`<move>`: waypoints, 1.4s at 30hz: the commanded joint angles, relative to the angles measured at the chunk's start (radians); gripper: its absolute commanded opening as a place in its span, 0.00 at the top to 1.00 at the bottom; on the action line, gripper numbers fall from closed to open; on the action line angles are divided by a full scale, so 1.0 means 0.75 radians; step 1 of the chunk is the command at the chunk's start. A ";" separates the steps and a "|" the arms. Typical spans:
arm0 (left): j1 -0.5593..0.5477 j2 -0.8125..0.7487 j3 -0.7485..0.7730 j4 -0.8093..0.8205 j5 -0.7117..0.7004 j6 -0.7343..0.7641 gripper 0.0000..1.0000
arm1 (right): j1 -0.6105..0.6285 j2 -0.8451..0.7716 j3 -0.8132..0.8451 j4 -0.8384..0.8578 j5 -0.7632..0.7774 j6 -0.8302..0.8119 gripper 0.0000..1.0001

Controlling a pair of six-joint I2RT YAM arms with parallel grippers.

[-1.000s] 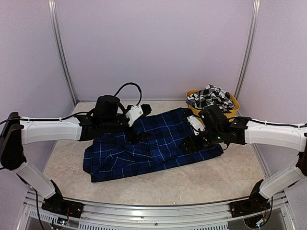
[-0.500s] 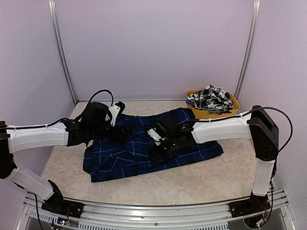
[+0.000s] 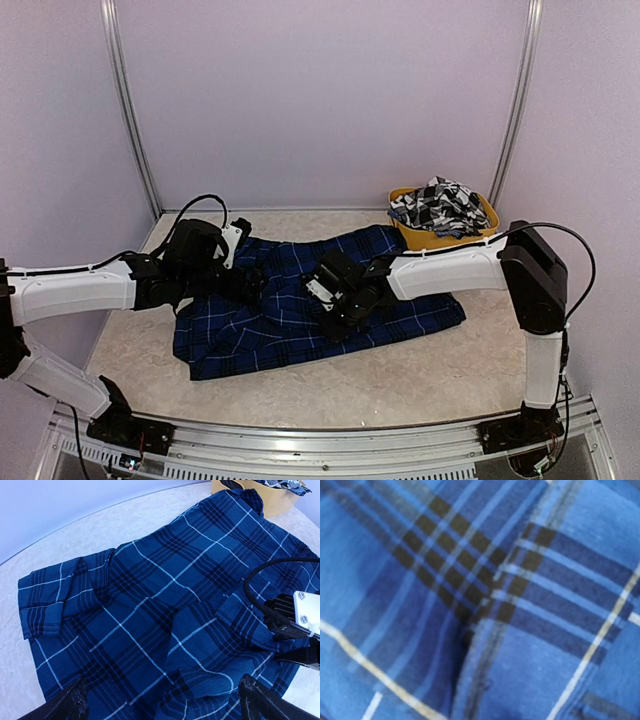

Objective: Fold and stack the long sleeve shirts
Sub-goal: Pick up the sleeve from the 1/3-folded shirt.

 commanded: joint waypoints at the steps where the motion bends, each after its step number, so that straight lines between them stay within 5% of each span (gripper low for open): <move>1: 0.004 -0.018 -0.018 -0.012 -0.015 -0.027 0.01 | 0.000 -0.001 0.021 -0.054 0.030 -0.007 0.71; 11: 0.002 -0.033 -0.078 0.002 0.000 -0.055 0.01 | -0.018 -0.056 -0.050 -0.059 0.040 -0.019 0.62; 21: 0.000 -0.025 -0.079 0.003 -0.012 -0.058 0.01 | -0.044 -0.114 -0.099 -0.043 0.016 -0.022 0.74; 28: -0.005 -0.025 -0.105 0.009 -0.003 -0.074 0.01 | -0.075 -0.139 -0.131 -0.018 -0.012 -0.022 1.00; 42: -0.097 -0.115 -0.290 0.098 0.098 -0.155 0.01 | -0.232 -0.476 -0.129 0.071 -0.321 0.014 1.00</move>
